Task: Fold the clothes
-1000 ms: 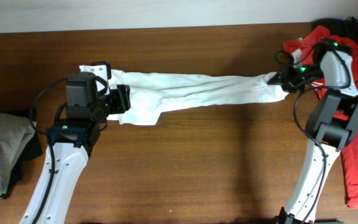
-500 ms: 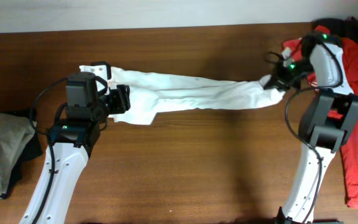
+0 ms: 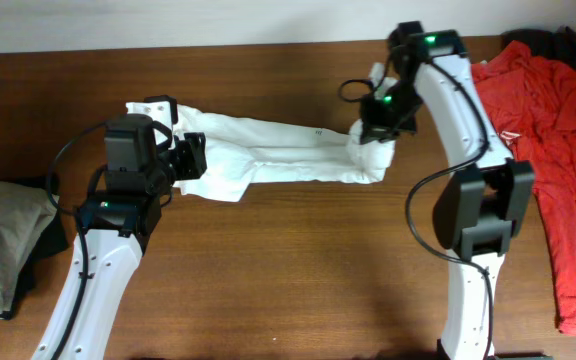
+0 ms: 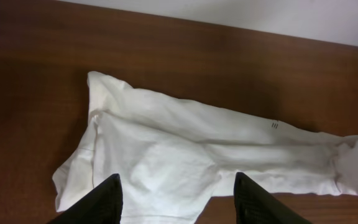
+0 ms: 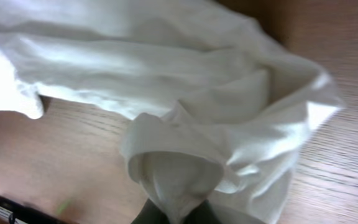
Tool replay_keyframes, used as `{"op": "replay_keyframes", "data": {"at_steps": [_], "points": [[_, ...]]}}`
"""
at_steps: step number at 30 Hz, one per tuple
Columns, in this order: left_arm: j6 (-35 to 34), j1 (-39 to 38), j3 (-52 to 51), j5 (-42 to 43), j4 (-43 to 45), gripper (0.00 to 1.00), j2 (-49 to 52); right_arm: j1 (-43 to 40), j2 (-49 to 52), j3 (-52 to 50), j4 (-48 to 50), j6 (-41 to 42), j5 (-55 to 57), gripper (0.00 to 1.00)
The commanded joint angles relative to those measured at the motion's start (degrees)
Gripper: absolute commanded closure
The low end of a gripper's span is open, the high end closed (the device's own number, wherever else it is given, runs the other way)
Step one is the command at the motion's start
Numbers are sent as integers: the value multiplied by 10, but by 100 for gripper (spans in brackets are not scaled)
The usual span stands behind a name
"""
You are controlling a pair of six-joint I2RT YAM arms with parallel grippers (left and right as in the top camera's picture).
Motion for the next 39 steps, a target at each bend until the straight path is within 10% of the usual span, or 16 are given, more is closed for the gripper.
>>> {"op": "replay_keyframes", "data": {"at_steps": [1,8,12,16,19,22,30,35,37,39], "points": [[2,-1,1,-17,6,43,-3,65,-11,10,24,81,5,96],[2,-1,1,-14,-8,43,-3,135,-4,9,182,193,29,95],[2,-1,1,-15,-8,43,-3,135,0,9,174,191,33,41],[2,-1,1,-15,-9,43,-2,124,-2,16,184,182,20,82],[2,14,0,-24,-8,26,45,43,-5,49,141,172,14,18],[2,90,0,91,57,17,146,-60,-5,53,44,70,0,1],[-55,262,2,530,302,21,410,-71,-5,53,-36,-35,-6,1],[-113,262,16,551,373,22,500,-44,-5,53,-40,-35,-6,2],[-113,262,38,551,373,50,503,-30,-5,53,-42,-33,-9,1],[-126,262,97,529,328,55,503,-19,-5,53,-45,-33,-9,1]]}}
